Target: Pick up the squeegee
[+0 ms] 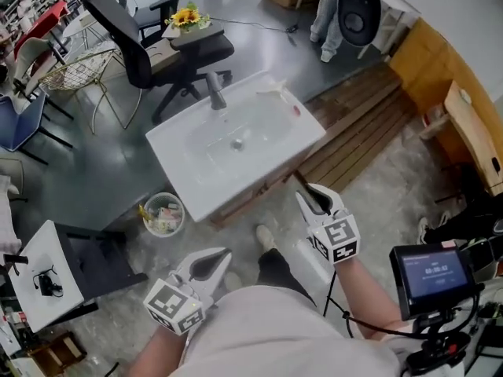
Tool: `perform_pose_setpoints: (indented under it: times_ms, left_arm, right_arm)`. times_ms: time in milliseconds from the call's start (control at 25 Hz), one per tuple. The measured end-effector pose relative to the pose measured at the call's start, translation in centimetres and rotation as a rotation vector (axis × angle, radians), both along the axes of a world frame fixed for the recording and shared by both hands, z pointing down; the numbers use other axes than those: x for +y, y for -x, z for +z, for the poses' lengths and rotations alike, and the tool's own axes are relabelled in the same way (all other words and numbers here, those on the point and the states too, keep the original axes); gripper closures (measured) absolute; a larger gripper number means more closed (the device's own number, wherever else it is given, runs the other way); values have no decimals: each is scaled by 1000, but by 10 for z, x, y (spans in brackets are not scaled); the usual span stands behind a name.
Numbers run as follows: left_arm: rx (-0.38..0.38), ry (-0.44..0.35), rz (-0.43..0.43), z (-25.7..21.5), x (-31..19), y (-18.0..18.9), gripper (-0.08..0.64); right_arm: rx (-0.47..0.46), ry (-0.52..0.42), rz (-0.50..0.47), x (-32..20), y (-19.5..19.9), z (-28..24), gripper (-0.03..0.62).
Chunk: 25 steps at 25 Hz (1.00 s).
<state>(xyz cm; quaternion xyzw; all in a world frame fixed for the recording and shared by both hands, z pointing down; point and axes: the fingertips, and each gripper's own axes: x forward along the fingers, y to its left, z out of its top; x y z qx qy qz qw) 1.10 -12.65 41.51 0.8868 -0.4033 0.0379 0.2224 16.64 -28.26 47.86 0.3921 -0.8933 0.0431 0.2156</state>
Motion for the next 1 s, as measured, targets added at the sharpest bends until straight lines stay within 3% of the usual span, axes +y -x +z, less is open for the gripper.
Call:
perform_pose_setpoints:
  times_ms: [440,680,1000]
  left_arm:
    - [-57,2,-240,-23,-150,-6,552]
    - [-90,30,-357,-17,-181,-9,552]
    - [-128,76,-483,-10,-193,9,552]
  right_arm:
    - [86,4,-38,-230,-20,51,491]
    - [122,33,-62,-318,-17,99,489]
    - [166,67,-91,-393,10,139,468]
